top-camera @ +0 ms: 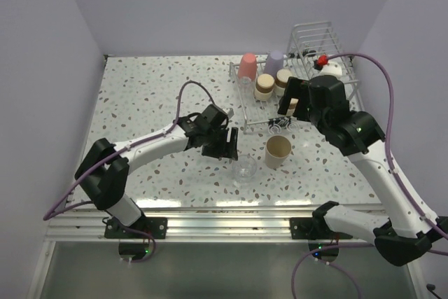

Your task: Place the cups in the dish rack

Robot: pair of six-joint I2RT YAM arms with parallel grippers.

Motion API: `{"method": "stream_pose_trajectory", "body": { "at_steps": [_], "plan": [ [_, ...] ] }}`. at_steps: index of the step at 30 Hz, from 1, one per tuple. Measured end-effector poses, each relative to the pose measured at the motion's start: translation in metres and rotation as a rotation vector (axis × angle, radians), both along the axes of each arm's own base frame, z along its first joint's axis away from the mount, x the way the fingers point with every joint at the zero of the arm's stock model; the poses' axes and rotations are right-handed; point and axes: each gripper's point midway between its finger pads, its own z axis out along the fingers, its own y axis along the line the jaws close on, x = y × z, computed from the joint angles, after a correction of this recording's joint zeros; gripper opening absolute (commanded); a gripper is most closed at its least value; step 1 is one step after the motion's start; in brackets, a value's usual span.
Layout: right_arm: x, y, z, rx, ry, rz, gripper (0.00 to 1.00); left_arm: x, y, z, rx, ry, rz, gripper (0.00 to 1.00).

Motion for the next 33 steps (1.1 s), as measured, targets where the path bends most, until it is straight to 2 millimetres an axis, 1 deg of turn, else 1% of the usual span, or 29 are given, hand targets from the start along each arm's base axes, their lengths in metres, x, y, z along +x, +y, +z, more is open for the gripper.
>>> {"method": "stream_pose_trajectory", "body": {
  "at_steps": [4,6,9,10,12,13,15,16,17,20,23,25,27,28,30,32,33],
  "plan": [
    [-0.008,-0.009,0.001,-0.009,-0.005,-0.015,0.98,-0.011,-0.008,-0.017,0.036,0.028,-0.032,0.7],
    [-0.01,-0.011,-0.001,-0.017,0.0,-0.021,0.98,-0.014,-0.011,-0.02,0.043,0.033,-0.039,0.66],
    [-0.012,-0.012,-0.004,-0.026,0.012,-0.02,0.98,-0.016,-0.014,-0.02,0.041,0.028,-0.043,0.54],
    [-0.012,-0.013,-0.006,-0.03,0.016,-0.019,0.98,-0.016,-0.014,-0.02,0.041,0.029,-0.042,0.45],
    [-0.013,-0.013,-0.008,-0.035,0.023,-0.019,0.98,-0.016,-0.017,-0.022,0.035,0.032,-0.037,0.36],
    [-0.013,-0.013,-0.009,-0.037,0.026,-0.018,0.98,-0.016,-0.019,-0.023,0.032,0.033,-0.036,0.27],
    [-0.013,-0.013,-0.011,-0.041,0.03,-0.017,0.98,-0.016,-0.023,-0.026,0.023,0.042,-0.036,0.17],
    [-0.013,-0.013,-0.011,-0.043,0.03,-0.016,0.98,-0.016,-0.024,-0.028,0.022,0.044,-0.039,0.06],
    [-0.013,-0.013,-0.011,-0.045,0.031,-0.015,0.98,-0.016,-0.026,-0.029,0.019,0.048,-0.041,0.0],
    [-0.013,-0.013,-0.012,-0.047,0.032,-0.013,0.98,-0.017,-0.03,-0.03,0.003,0.053,-0.047,0.0],
    [-0.013,-0.013,-0.012,-0.047,0.032,-0.013,0.98,-0.014,-0.03,-0.026,0.01,0.047,-0.044,0.0],
    [-0.013,-0.011,-0.012,-0.04,0.034,-0.004,0.98,-0.006,-0.03,-0.017,0.006,0.034,-0.036,0.0],
    [-0.011,-0.004,-0.009,-0.023,0.037,0.021,0.98,0.01,-0.028,-0.002,-0.029,0.013,-0.004,0.0],
    [-0.01,0.001,-0.006,-0.009,0.036,0.036,0.98,0.021,-0.023,0.008,-0.058,0.0,0.022,0.0],
    [-0.003,0.016,0.006,0.036,0.02,0.081,0.98,0.048,-0.007,0.035,-0.142,-0.029,0.088,0.0],
    [0.003,0.033,0.019,0.095,-0.002,0.132,0.98,0.074,0.007,0.065,-0.239,-0.076,0.154,0.0],
    [0.007,0.043,0.027,0.133,-0.018,0.159,0.98,0.087,0.014,0.084,-0.302,-0.107,0.186,0.0]
  ]
}}
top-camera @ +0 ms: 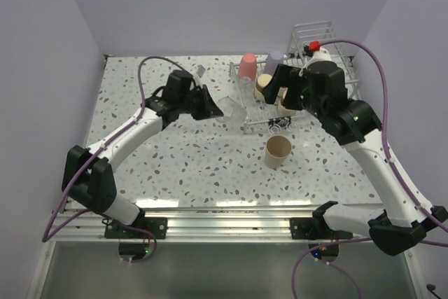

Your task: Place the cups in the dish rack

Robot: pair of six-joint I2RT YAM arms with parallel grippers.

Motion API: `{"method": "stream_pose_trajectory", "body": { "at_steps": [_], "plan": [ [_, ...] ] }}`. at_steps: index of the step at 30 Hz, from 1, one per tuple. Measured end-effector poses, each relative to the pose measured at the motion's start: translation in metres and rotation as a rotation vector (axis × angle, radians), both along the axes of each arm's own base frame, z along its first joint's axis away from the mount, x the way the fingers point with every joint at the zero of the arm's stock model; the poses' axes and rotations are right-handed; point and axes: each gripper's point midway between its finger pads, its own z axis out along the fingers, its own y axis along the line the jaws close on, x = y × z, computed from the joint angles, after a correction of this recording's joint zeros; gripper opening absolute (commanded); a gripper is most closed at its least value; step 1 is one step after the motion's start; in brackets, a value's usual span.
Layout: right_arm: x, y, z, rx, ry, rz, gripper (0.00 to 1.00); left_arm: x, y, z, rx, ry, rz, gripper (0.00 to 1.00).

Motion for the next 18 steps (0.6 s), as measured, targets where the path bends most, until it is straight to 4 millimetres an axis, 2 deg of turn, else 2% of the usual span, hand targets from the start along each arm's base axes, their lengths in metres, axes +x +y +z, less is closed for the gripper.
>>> {"method": "stream_pose_trajectory", "body": {
  "at_steps": [3,5,8,11,14,18],
  "plan": [
    [0.009,0.026,0.024,0.124,-0.038,0.067,0.98,0.029,0.008,0.06,-0.202,-0.103,0.047,0.0],
    [0.013,0.04,0.039,0.204,-0.057,0.099,0.98,0.036,0.005,0.099,-0.346,-0.164,0.035,0.0],
    [0.018,0.057,0.057,0.318,-0.078,0.14,0.98,0.038,0.0,0.149,-0.561,-0.231,0.0,0.0],
    [0.024,0.073,0.066,0.408,-0.075,0.174,0.98,0.034,0.002,0.18,-0.713,-0.258,-0.029,0.0],
    [0.03,0.086,0.067,0.469,-0.052,0.198,0.98,0.028,0.004,0.204,-0.804,-0.278,-0.057,0.0],
    [0.032,0.098,0.077,0.536,-0.05,0.235,0.98,0.025,0.007,0.22,-0.867,-0.292,-0.067,0.0]
  ]
}}
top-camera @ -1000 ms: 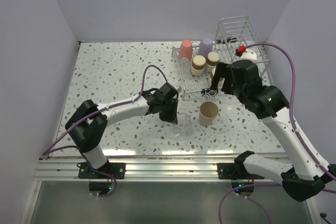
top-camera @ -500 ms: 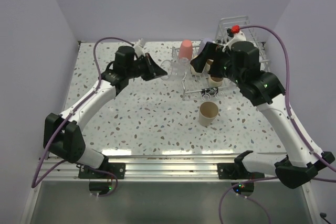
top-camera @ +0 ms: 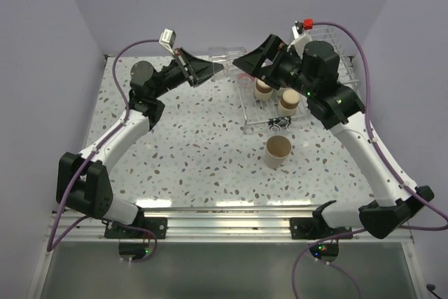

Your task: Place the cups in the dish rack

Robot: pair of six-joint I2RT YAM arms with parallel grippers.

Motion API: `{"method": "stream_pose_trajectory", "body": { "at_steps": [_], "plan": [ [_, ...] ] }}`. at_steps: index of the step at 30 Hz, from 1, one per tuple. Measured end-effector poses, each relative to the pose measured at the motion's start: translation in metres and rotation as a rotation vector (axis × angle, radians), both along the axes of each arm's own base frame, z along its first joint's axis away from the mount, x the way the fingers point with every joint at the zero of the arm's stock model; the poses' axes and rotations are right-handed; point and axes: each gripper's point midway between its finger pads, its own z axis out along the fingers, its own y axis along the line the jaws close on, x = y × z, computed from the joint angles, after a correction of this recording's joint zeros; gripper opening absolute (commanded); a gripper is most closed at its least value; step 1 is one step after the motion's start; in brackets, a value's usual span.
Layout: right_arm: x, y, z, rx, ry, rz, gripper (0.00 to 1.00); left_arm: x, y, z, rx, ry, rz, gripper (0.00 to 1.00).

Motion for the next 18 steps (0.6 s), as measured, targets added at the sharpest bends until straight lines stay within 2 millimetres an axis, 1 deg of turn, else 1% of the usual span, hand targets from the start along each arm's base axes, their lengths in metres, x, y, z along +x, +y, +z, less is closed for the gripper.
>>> {"method": "stream_pose_trajectory", "body": {
  "at_steps": [4,12,15,18],
  "plan": [
    [-0.003,0.007,0.016,0.062,-0.022,0.032,0.98,-0.006,0.002,0.015,-0.067,-0.02,-0.019,0.0],
    [-0.008,0.015,0.032,0.143,-0.03,0.071,0.98,-0.015,0.005,0.024,-0.18,-0.025,-0.069,0.0],
    [-0.006,0.016,0.038,0.175,-0.039,0.072,0.93,-0.016,0.005,0.027,-0.202,-0.027,-0.083,0.0],
    [-0.005,0.021,0.043,0.201,-0.044,0.089,0.86,-0.017,0.006,0.029,-0.215,-0.027,-0.09,0.0]
  ]
}}
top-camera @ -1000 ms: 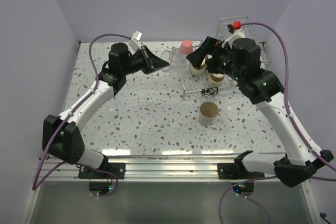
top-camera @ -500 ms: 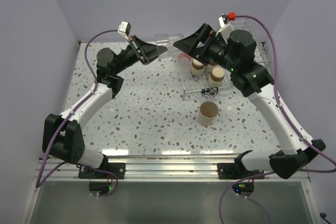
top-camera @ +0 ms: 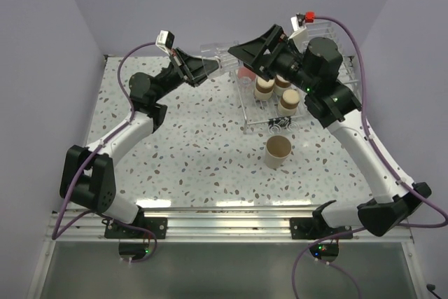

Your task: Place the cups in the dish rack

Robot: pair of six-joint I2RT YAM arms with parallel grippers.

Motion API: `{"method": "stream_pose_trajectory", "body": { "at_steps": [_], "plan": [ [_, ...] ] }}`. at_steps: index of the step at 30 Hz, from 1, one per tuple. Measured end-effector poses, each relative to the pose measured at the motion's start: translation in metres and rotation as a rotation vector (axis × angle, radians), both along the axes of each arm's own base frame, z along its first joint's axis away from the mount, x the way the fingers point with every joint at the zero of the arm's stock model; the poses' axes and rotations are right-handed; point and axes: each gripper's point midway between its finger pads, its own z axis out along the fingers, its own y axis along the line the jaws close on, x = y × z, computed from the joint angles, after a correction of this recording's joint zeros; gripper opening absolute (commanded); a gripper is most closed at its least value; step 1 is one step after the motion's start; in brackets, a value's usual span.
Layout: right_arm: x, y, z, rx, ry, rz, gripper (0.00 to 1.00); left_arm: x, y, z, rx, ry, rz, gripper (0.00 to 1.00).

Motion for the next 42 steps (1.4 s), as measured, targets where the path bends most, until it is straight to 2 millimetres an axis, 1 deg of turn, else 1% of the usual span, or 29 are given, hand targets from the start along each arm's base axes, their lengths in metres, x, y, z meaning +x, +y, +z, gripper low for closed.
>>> {"method": "stream_pose_trajectory", "body": {
  "at_steps": [4,5,8,9,11,12,15,16,17,18,19,20,22,23,26,28,29,32,36,38,40,42],
  "plan": [
    [0.002,0.005,0.005,0.031,-0.009,0.021,0.74,0.0,0.0,0.0,-0.005,0.007,-0.004,0.0],
    [0.002,0.007,0.006,0.035,-0.011,0.026,0.68,0.001,0.0,0.0,-0.006,0.009,-0.002,0.0],
    [0.003,0.01,0.006,0.04,-0.015,0.04,0.57,0.003,0.002,0.0,-0.008,0.016,0.004,0.0],
    [0.004,0.01,0.006,0.04,-0.016,0.043,0.49,0.003,0.002,0.0,-0.008,0.017,0.006,0.0],
    [0.003,0.011,0.006,0.039,-0.017,0.047,0.42,0.004,0.002,-0.001,-0.008,0.019,0.008,0.0],
    [0.003,0.011,0.005,0.036,-0.018,0.048,0.32,0.004,0.002,-0.002,-0.008,0.021,0.009,0.0],
    [0.002,0.011,0.005,0.034,-0.017,0.051,0.19,0.004,0.003,-0.003,-0.008,0.023,0.01,0.0],
    [0.002,0.011,0.004,0.033,-0.016,0.052,0.08,0.005,0.002,-0.003,-0.007,0.024,0.011,0.0],
    [0.002,0.011,0.004,0.032,-0.017,0.051,0.02,0.005,0.002,-0.003,-0.006,0.023,0.012,0.02],
    [0.002,0.011,0.004,0.031,-0.018,0.051,0.0,0.005,0.002,-0.004,-0.004,0.022,0.013,0.06],
    [0.002,0.011,0.004,0.029,-0.019,0.051,0.0,0.005,0.002,-0.004,-0.003,0.023,0.014,0.09],
    [0.003,0.011,0.003,0.026,-0.017,0.05,0.0,0.006,0.002,-0.005,0.002,0.024,0.016,0.18],
    [0.003,0.011,0.0,0.014,-0.012,0.049,0.0,0.008,0.001,-0.009,0.018,0.03,0.028,0.24],
    [0.002,0.011,-0.003,0.007,-0.007,0.05,0.0,0.01,0.001,-0.013,0.028,0.042,0.037,0.33],
    [0.001,0.012,-0.013,-0.025,0.019,0.052,0.0,0.012,0.001,-0.023,0.062,0.078,0.06,0.45],
    [0.001,0.011,-0.019,-0.044,0.03,0.049,0.0,0.012,0.001,-0.029,0.081,0.093,0.067,0.5],
    [0.001,0.011,-0.021,-0.051,0.036,0.049,0.0,0.013,0.001,-0.032,0.09,0.101,0.071,0.54],
    [0.004,0.008,-0.027,-0.072,0.049,0.032,0.0,0.015,0.001,-0.043,0.12,0.134,0.083,0.59],
    [0.01,-0.002,-0.031,-0.098,0.052,0.003,0.0,0.022,0.007,-0.067,0.194,0.214,0.126,0.61],
    [0.015,-0.011,-0.033,-0.128,0.05,-0.031,0.0,0.029,0.017,-0.085,0.261,0.285,0.183,0.61],
    [0.022,-0.022,-0.033,-0.158,0.042,-0.069,0.0,0.035,0.033,-0.108,0.336,0.373,0.256,0.61],
    [0.031,-0.036,-0.038,-0.2,0.038,-0.123,0.0,0.038,0.05,-0.131,0.409,0.459,0.316,0.61]
  ]
}}
